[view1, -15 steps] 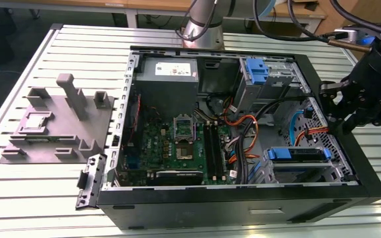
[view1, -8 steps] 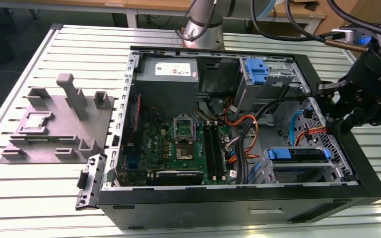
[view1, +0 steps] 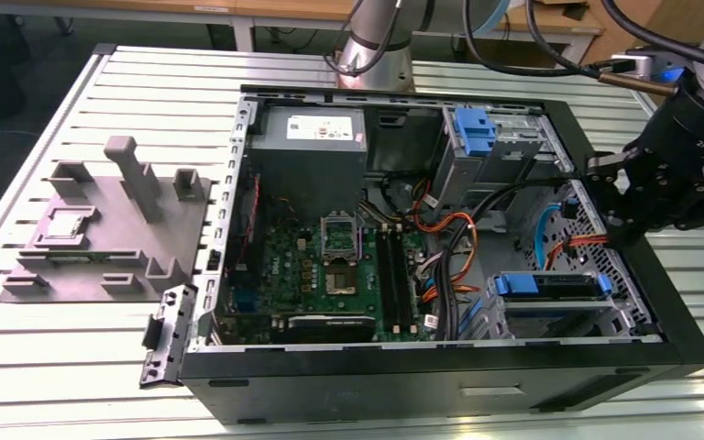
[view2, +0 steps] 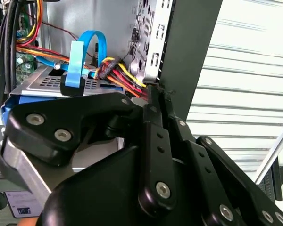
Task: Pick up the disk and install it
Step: 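Insert the first disk wire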
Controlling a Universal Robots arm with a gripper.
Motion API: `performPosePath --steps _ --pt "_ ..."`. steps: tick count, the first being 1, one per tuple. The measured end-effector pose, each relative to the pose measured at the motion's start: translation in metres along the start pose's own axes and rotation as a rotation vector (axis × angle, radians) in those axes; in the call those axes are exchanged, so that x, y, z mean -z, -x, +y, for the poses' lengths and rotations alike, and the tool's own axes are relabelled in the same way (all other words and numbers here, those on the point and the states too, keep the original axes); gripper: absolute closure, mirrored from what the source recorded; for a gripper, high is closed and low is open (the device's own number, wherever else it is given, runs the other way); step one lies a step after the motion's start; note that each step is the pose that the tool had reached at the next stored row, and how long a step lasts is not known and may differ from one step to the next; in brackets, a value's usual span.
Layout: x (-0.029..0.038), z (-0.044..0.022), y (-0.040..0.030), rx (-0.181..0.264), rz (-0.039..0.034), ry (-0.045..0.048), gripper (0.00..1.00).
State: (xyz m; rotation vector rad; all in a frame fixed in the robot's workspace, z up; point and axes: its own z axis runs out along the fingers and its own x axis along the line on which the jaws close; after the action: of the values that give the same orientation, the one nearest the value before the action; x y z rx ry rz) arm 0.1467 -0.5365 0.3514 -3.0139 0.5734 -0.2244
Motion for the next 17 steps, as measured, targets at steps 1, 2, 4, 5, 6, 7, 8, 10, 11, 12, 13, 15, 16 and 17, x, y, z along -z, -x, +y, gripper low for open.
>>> performPosePath --steps 1,2,4,5,6,7,8,10,11,12,13,15,16,17 --pt "0.0001 0.0000 0.0000 0.000 0.0000 0.0000 0.83" --pt "0.0015 -0.0002 -0.0002 0.000 0.0002 0.0005 0.83" --pt "0.0032 -0.0004 -0.0004 0.000 0.0003 0.0009 0.83" --pt "0.0032 -0.0004 -0.0004 0.000 0.0003 0.0009 0.83" --pt "0.0032 -0.0004 -0.0004 0.000 0.0004 0.0010 0.83" --pt "0.0032 -0.0004 -0.0004 0.000 0.0005 0.0012 0.83" --pt "0.0032 -0.0003 -0.0003 0.000 0.0006 0.0016 0.83" --pt "0.0038 0.0004 0.0019 0.000 0.0009 0.0023 0.83" --pt "0.0041 0.0014 0.0043 0.000 0.0009 0.0022 0.83" --pt "0.0044 0.0024 0.0066 0.000 0.0008 0.0021 0.83" --pt "0.0046 0.0029 0.0078 -0.001 0.0010 0.0024 0.83" --pt "0.0044 0.0029 0.0079 -0.031 0.0038 0.0065 0.83" --pt "0.0043 0.0029 0.0079 -0.049 0.0054 0.0089 0.83" --pt "0.0042 0.0029 0.0079 -0.067 0.0071 0.0113 0.83"
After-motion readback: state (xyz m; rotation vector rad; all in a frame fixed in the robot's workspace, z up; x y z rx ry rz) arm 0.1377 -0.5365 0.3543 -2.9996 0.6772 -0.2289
